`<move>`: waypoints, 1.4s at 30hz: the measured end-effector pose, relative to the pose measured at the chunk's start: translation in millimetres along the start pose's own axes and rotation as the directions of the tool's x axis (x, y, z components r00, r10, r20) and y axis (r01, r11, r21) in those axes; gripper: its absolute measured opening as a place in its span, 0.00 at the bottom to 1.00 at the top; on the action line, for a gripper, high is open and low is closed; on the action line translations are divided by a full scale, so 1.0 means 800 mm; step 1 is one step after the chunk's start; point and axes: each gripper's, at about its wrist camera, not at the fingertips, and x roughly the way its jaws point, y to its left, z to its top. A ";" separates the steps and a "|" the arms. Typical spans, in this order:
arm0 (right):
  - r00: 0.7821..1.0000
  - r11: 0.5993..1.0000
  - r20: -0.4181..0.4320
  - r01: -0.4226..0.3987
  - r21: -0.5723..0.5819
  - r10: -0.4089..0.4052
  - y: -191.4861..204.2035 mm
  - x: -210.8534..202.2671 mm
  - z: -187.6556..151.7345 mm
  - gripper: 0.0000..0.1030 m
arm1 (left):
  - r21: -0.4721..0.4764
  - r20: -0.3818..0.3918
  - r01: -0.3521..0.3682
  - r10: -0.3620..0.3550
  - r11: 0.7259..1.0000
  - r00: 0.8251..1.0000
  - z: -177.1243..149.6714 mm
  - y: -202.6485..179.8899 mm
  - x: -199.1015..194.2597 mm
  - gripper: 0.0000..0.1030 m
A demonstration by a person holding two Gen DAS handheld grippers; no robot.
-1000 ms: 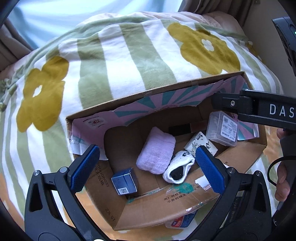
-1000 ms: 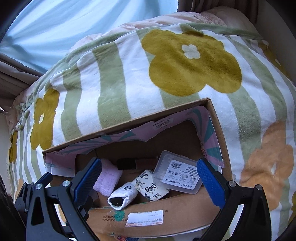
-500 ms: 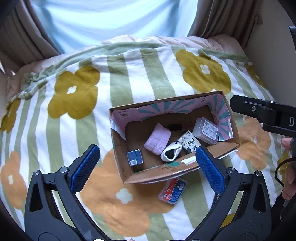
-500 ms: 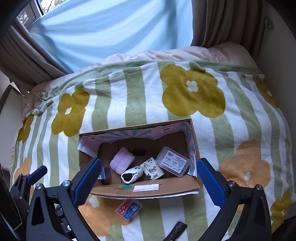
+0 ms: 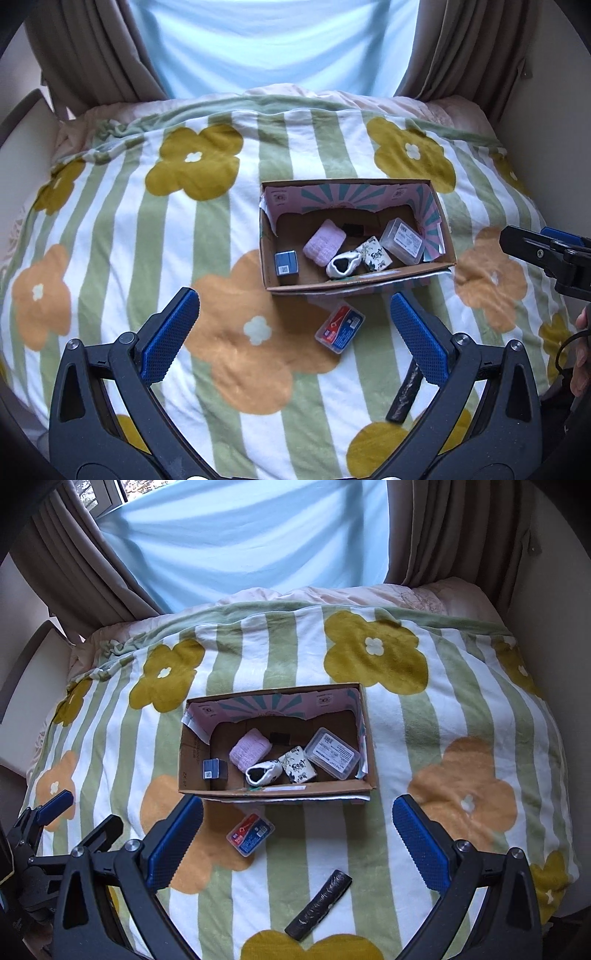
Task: Organize objects
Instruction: 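Withdraw both tools from the box toward the remaining items, then grasp the red-labelled clear case with left tool while right tool grasps the black roll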
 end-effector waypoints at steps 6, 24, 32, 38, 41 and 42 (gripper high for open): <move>1.000 0.999 -0.010 0.024 -0.049 -0.025 -0.012 -0.013 -0.049 0.99 | -0.030 -0.014 0.012 -0.012 0.999 1.000 -0.044 -0.002 -0.021 1.00; 0.999 0.998 0.041 -0.013 -0.065 0.016 -0.013 -0.038 -0.107 0.99 | -0.021 0.027 -0.019 0.020 1.000 0.999 -0.066 -0.015 -0.046 1.00; 1.000 1.000 0.026 -0.010 0.010 0.010 -0.024 -0.032 -0.116 0.99 | 0.037 0.008 0.023 -0.023 0.999 1.000 -0.055 -0.026 -0.030 1.00; 0.999 0.995 0.017 0.028 0.093 -0.030 -0.031 -0.022 -0.132 0.99 | 0.097 -0.009 0.044 -0.043 0.994 0.999 -0.045 -0.032 -0.008 1.00; 0.998 0.985 0.017 0.054 0.165 -0.058 -0.039 -0.013 -0.141 0.99 | 0.144 -0.013 0.056 -0.055 0.988 0.998 -0.042 -0.036 0.007 1.00; 0.998 0.978 0.014 0.063 0.197 -0.067 -0.042 -0.009 -0.145 0.99 | 0.162 -0.021 0.062 -0.060 0.985 0.998 -0.041 -0.037 0.016 1.00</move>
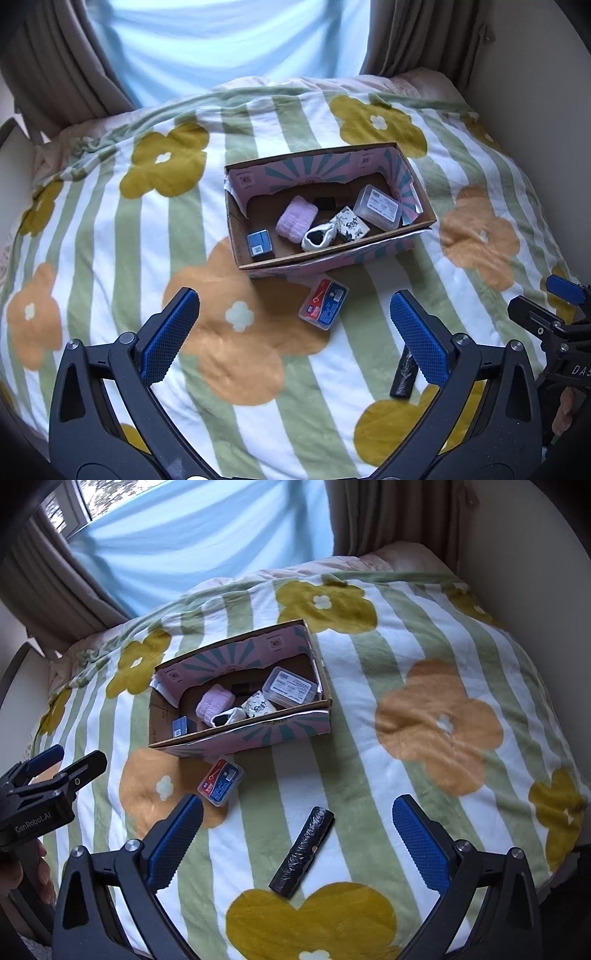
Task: Organize objects
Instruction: 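Grasp the red-labelled clear case with left tool while right tool grasps the black roll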
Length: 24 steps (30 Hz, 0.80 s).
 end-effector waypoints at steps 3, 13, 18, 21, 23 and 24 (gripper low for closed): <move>0.999 0.997 -0.008 0.037 0.069 -0.037 -0.008 0.015 -0.011 0.99 | 0.048 -0.029 0.021 -0.019 0.999 0.999 0.001 -0.001 0.029 1.00; 0.988 0.977 -0.096 0.134 0.168 -0.119 0.000 0.100 -0.056 0.91 | 0.193 -0.118 0.106 -0.084 0.975 0.989 -0.015 -0.017 0.140 0.98; 0.977 0.964 -0.160 0.171 0.202 -0.139 0.007 0.150 -0.077 0.81 | 0.258 -0.178 0.158 -0.114 0.953 0.977 -0.036 -0.028 0.197 0.93; 0.971 0.955 -0.183 0.192 0.226 -0.152 0.007 0.175 -0.089 0.77 | 0.295 -0.213 0.183 -0.122 0.938 0.969 -0.050 -0.036 0.229 0.88; 0.965 0.949 -0.215 0.204 0.240 -0.153 0.005 0.193 -0.097 0.72 | 0.311 -0.237 0.196 -0.124 0.930 0.964 -0.057 -0.040 0.248 0.87; 0.961 0.945 -0.228 0.214 0.246 -0.158 0.003 0.199 -0.101 0.69 | 0.314 -0.247 0.204 -0.128 0.927 0.960 -0.061 -0.042 0.258 0.87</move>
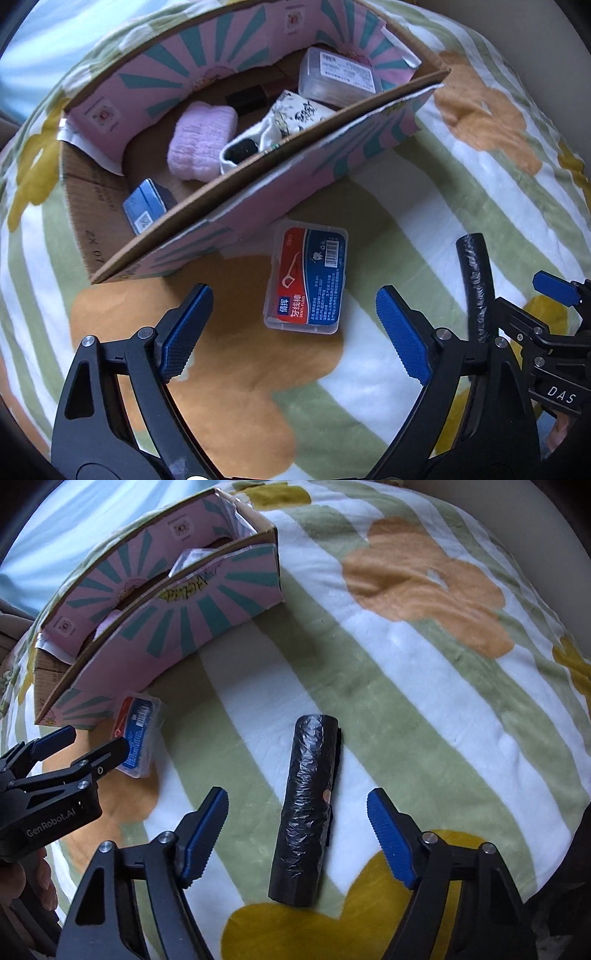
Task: Organize objects
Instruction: 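Grasp the red-labelled clear case with left tool while right tool grasps the black roll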
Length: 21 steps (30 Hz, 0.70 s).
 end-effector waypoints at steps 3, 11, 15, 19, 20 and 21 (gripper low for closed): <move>0.999 0.999 -0.029 0.023 0.041 -0.022 -0.007 0.022 -0.005 0.66 | 0.017 -0.012 0.016 -0.016 1.000 1.000 0.000 0.000 0.022 0.86; 0.997 0.997 -0.067 0.051 0.056 -0.048 -0.010 0.058 -0.007 0.50 | 0.061 -0.047 0.068 -0.065 0.996 0.997 0.007 -0.003 0.064 0.61; 0.996 0.998 -0.072 0.058 0.041 -0.055 -0.009 0.064 -0.007 0.34 | 0.103 -0.044 0.040 -0.036 0.994 0.998 0.007 -0.009 0.069 0.49; 0.996 0.998 -0.076 0.051 0.039 -0.048 -0.010 0.067 -0.008 0.30 | 0.097 -0.039 0.052 -0.049 0.994 0.998 0.007 -0.005 0.068 0.49; 0.996 0.998 -0.075 0.048 0.043 -0.045 -0.011 0.067 -0.008 0.30 | 0.099 -0.040 0.051 -0.047 0.994 0.998 0.007 -0.005 0.067 0.49; 0.996 0.998 -0.075 0.044 0.045 -0.041 -0.012 0.066 -0.008 0.29 | 0.101 -0.040 0.050 -0.046 0.994 0.998 0.007 -0.005 0.066 0.49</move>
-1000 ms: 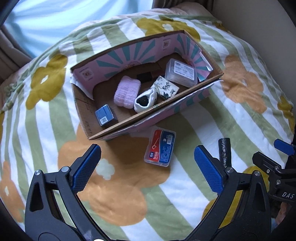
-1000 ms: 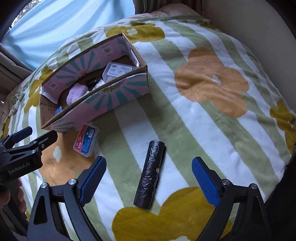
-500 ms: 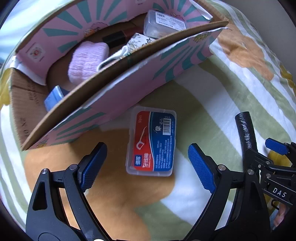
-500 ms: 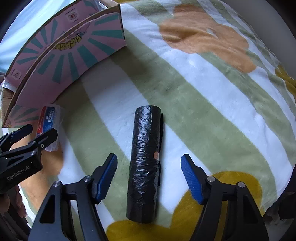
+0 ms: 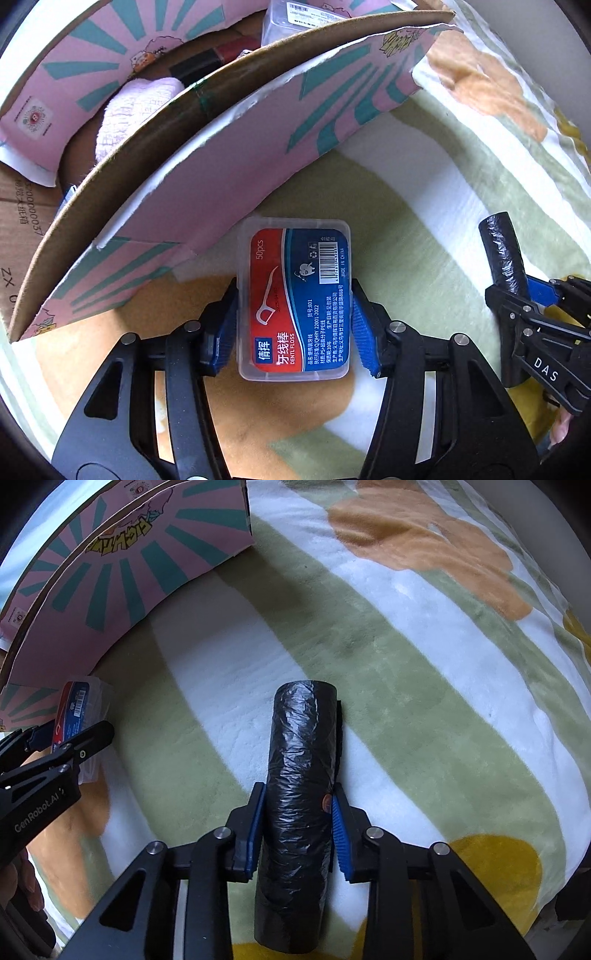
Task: Organize objects
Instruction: 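Grasp the red-labelled clear case with left tool while right tool grasps the black roll, then carry the red-labelled case and black roll over the cardboard box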
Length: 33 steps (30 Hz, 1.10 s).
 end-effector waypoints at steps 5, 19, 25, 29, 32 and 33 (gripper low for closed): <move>0.999 0.999 0.001 -0.034 0.003 0.034 -0.009 -0.004 0.000 0.28 | 0.004 0.005 -0.011 0.011 1.000 1.000 0.005 -0.003 -0.008 0.49; 0.989 0.989 0.102 -0.097 -0.115 0.109 -0.025 -0.076 0.018 0.28 | -0.100 0.045 -0.048 0.053 0.994 0.998 0.004 -0.021 -0.084 0.49; 0.979 0.968 0.142 -0.113 -0.226 0.147 -0.011 -0.132 0.059 0.28 | -0.239 0.095 -0.077 0.102 0.968 0.990 0.008 -0.020 -0.152 0.49; 0.966 0.937 0.161 -0.141 -0.319 0.200 0.000 -0.173 0.070 0.28 | -0.324 0.121 -0.112 0.158 0.939 0.980 0.006 -0.024 -0.199 0.49; 0.958 0.907 0.164 -0.155 -0.392 0.235 0.017 -0.193 0.084 0.28 | -0.384 0.126 -0.139 0.201 0.913 0.971 0.001 -0.027 -0.229 0.49; 0.954 0.894 0.169 -0.156 -0.420 0.246 0.021 -0.204 0.084 0.28 | -0.407 0.125 -0.147 0.214 0.901 0.969 -0.001 -0.027 -0.240 0.49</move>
